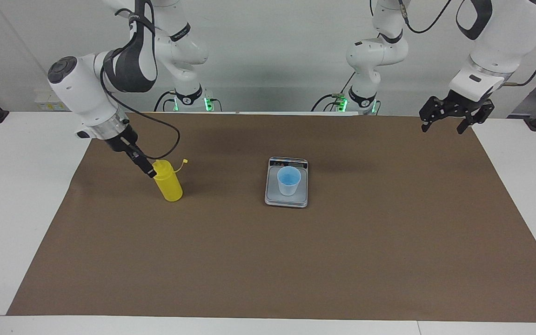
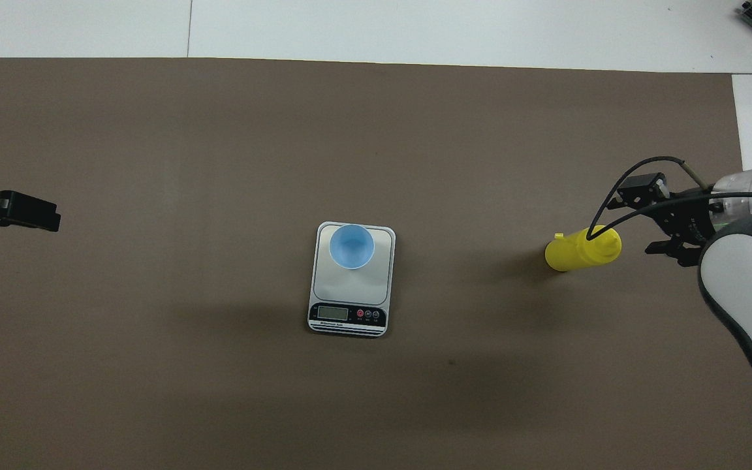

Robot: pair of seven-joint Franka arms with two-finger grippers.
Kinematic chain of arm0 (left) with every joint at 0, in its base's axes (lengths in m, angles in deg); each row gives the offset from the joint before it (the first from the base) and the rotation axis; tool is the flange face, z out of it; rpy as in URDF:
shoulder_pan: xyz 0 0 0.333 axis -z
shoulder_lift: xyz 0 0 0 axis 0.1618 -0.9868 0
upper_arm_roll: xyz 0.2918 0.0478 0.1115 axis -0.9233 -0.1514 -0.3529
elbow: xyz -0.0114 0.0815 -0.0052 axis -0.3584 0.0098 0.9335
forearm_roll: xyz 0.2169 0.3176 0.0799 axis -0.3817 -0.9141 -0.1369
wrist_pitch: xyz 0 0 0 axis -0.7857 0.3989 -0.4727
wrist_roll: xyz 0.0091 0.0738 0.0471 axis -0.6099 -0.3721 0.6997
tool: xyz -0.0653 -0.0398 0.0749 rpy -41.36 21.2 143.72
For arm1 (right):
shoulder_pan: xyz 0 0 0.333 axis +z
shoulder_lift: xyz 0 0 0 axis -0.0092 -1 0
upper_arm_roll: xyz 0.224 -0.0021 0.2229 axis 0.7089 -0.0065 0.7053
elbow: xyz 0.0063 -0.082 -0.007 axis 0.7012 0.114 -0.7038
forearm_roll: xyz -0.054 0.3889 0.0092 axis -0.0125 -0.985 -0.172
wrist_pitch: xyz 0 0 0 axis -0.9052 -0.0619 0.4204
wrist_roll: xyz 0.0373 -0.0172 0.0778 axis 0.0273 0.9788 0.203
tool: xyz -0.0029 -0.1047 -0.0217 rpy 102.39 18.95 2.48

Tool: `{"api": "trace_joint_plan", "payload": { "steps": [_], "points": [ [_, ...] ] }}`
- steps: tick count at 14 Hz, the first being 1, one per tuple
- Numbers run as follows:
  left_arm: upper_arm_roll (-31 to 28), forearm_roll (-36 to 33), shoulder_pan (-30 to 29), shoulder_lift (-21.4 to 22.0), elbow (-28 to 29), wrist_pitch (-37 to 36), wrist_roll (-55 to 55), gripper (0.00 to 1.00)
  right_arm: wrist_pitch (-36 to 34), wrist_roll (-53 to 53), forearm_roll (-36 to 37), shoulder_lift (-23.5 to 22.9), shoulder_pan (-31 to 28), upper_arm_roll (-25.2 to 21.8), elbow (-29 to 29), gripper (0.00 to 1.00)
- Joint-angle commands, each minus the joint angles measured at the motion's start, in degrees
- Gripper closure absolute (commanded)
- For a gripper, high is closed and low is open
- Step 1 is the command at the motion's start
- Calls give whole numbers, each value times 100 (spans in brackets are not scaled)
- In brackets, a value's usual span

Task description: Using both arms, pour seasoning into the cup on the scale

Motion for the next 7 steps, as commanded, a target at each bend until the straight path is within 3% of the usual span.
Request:
{"api": "trace_joint_plan", "payload": {
  "steps": [1, 7],
  "points": [
    [-29, 46, 43, 39, 26, -9, -72, 0, -267, 663, 527, 160, 286, 44, -148, 0],
    [-29, 46, 34, 39, 26, 8, -72, 0, -1418, 1621, 1197, 160, 807, 70, -1167, 0]
  ]
}}
